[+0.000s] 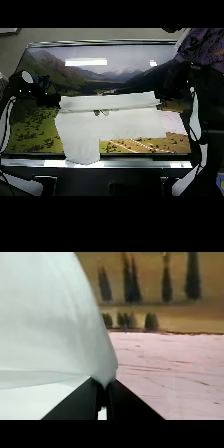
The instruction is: Fold the clothes and pants, and hang the long-sleeved shirts on hangers.
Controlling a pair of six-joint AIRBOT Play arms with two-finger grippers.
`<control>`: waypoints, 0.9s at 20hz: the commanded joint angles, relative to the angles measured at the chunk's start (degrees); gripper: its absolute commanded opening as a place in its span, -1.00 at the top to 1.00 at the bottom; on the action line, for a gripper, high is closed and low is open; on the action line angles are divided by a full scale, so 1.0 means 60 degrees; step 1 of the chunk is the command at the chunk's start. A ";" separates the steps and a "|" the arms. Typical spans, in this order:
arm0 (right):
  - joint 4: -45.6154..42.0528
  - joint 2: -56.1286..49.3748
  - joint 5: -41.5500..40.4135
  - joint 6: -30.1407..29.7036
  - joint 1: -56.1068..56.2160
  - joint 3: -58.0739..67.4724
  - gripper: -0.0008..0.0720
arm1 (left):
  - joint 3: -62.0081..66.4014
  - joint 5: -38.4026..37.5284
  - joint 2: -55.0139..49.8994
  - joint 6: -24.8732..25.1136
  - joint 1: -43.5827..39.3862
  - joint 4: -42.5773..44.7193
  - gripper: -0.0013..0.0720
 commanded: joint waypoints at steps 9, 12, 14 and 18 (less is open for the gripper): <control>0.0896 -0.0495 -0.0750 -0.0412 -0.0087 -0.0025 0.00 | 0.0153 0.0095 0.0015 -0.0251 0.0069 0.0102 -0.52; 0.1548 0.0361 -0.0849 -0.0772 -0.0849 -0.0029 -0.14 | 0.0197 0.0055 0.0958 -0.0259 0.0743 0.0357 -0.52; 0.2153 0.1155 -0.0521 -0.1137 -0.1803 -0.0423 -0.14 | -0.0539 0.0222 0.2084 -0.0466 0.1534 0.0652 -0.52; 0.3282 0.3107 0.0455 -0.1927 -0.3632 -0.3799 -0.14 | -0.4794 0.1370 0.5275 -0.0463 0.3249 -0.0546 -0.52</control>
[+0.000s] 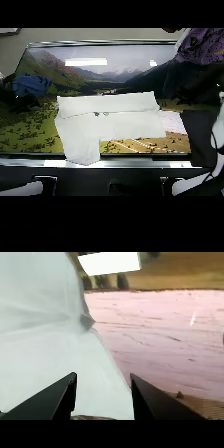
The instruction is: Fold the clothes and pants, and hang the long-sleeved shirts on hangers.
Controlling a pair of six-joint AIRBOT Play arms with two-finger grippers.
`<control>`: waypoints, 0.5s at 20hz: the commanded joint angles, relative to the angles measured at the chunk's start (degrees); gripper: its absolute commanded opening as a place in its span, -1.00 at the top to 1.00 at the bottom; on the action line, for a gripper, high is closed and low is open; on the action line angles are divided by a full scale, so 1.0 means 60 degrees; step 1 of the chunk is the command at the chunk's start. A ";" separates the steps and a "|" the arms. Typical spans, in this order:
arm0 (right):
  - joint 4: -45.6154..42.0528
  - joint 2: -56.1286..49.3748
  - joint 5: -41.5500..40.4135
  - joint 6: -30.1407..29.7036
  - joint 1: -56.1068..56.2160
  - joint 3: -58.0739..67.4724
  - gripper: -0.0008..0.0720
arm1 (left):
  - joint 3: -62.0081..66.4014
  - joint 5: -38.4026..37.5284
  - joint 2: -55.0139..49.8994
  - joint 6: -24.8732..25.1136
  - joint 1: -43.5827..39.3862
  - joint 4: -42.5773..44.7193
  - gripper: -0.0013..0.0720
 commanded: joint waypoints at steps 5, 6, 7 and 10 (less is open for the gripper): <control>0.1129 0.2481 0.1814 -0.1115 -0.1359 -0.5202 -0.14 | -0.7297 0.1056 0.4532 0.0911 0.1588 -0.3195 -0.52; 0.1151 0.2554 0.1949 -0.1206 -0.1297 -0.5501 -0.13 | -0.7876 0.1075 0.4707 0.1133 0.1541 -0.3614 -0.52; 0.1162 0.2565 0.1978 -0.1239 -0.1213 -0.5665 -0.13 | -0.8389 0.1111 0.4776 0.1439 0.1453 -0.4069 -0.52; 0.1180 0.2565 0.2047 -0.1271 -0.0871 -0.5781 -0.13 | -0.9260 0.1508 0.4725 0.1836 0.1009 -0.4623 -0.52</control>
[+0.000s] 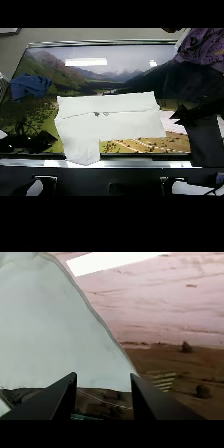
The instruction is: Fold the clothes and pants, and hang the long-sleeved shirts on hangers.
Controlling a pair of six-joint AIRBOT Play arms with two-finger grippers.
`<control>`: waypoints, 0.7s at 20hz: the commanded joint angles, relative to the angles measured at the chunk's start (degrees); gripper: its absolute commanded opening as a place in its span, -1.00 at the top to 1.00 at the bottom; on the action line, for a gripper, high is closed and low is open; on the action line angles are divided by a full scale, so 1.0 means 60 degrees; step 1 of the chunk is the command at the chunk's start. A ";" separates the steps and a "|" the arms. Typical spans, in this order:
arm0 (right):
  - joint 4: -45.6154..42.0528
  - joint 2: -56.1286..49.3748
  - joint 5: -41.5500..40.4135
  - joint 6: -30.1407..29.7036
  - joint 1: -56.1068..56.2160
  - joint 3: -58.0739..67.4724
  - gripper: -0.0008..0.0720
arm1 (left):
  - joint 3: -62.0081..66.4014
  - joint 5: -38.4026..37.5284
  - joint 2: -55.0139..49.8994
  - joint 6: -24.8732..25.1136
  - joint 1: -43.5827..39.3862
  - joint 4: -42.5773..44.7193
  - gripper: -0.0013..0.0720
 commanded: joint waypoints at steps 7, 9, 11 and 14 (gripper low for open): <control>0.0073 0.0146 0.0357 -0.0135 0.1056 -0.0455 -0.13 | -0.1435 0.0506 0.0044 0.0153 -0.1031 -0.0976 -0.51; 0.0080 0.0157 0.0346 -0.0098 0.1053 -0.0455 -0.13 | -0.1508 0.0506 -0.0168 0.0149 -0.1279 -0.1013 -0.51; -0.0007 0.0178 0.0339 -0.0102 0.1053 -0.0455 -0.13 | -0.1577 0.0514 -0.0379 0.0146 -0.1537 -0.1016 -0.51; -0.0029 0.0186 0.0357 -0.0102 0.1053 -0.0455 -0.13 | -0.1577 0.0678 -0.0659 0.0149 -0.1785 -0.1020 -0.43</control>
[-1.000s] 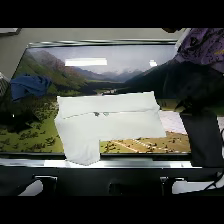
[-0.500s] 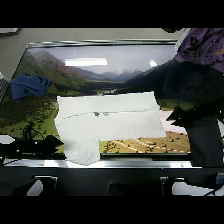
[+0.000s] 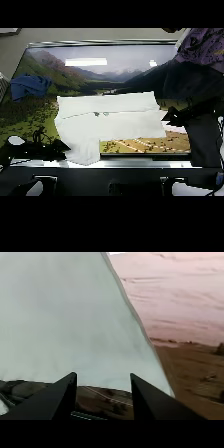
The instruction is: Fold the clothes and pants, and hang the long-sleeved shirts on hangers.
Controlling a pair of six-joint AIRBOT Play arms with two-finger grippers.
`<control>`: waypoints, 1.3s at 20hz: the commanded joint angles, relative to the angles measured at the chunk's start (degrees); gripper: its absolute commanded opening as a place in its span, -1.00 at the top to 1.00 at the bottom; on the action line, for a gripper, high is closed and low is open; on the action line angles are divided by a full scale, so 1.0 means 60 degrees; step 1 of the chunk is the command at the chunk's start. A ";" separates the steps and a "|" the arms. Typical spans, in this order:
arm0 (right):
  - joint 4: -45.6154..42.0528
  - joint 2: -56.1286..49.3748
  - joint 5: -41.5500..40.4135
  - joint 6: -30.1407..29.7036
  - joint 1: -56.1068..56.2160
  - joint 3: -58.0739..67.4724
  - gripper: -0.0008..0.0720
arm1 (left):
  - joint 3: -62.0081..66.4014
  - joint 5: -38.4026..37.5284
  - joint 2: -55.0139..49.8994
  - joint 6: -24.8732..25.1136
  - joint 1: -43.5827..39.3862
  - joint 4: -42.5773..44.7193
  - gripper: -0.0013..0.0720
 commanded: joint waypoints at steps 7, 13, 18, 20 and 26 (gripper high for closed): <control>-0.0510 0.0007 -0.0273 -0.0033 -0.0182 -0.0004 -0.17 | -0.0036 0.0306 -0.0448 0.0062 -0.0291 -0.0015 0.91; -0.0954 0.0004 -0.0277 -0.0229 -0.0361 -0.0747 -0.19 | -0.0033 0.0313 -0.0444 0.0131 -0.0291 -0.0011 0.91; -0.0925 -0.0004 0.0058 -0.0554 -0.0339 -0.1417 -0.19 | -0.0033 0.0310 -0.0444 0.0131 -0.0291 -0.0007 0.91; -0.0903 -0.0025 0.0164 -0.0619 -0.0339 -0.1421 -0.19 | -0.0033 0.0313 -0.0444 0.0131 -0.0291 -0.0007 0.91; -0.0353 -0.0364 0.0510 -0.0699 -0.0266 -0.1592 -0.19 | -0.0033 0.0313 -0.0444 0.0124 -0.0291 -0.0011 0.91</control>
